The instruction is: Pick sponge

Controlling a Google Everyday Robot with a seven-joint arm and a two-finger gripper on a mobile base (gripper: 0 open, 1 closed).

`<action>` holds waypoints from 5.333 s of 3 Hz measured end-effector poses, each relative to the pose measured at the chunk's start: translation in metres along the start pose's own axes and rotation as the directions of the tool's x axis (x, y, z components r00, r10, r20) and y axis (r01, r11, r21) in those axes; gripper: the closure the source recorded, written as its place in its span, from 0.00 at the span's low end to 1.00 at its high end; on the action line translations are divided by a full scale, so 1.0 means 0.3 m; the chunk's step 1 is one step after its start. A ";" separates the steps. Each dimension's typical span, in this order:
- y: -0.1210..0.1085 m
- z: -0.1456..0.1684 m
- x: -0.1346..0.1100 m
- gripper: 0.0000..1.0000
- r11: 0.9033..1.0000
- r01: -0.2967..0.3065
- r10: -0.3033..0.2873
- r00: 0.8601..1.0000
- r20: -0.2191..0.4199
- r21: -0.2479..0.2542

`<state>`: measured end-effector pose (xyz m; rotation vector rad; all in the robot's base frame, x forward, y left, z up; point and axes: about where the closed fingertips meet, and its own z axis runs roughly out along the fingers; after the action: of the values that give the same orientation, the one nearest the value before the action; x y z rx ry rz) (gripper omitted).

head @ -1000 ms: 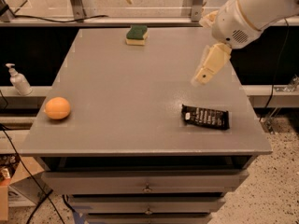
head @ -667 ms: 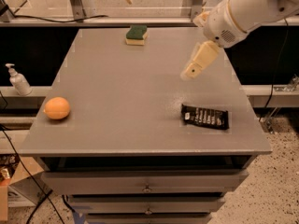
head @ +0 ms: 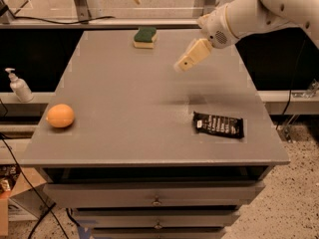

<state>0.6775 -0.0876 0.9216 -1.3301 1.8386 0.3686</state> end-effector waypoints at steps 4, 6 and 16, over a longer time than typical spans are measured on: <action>-0.072 0.229 -0.074 0.00 0.981 -0.185 0.175 0.974 0.143 0.063; -0.165 0.424 -0.112 0.00 0.949 -0.298 0.274 0.941 0.200 0.099; -0.387 0.775 -0.175 0.41 0.901 -0.411 0.356 0.883 0.305 0.138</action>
Offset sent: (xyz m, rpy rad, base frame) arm 0.0155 0.0060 -0.0188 0.1218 0.0357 -0.1333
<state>0.8895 0.0503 0.8416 -0.7282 1.8414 0.5327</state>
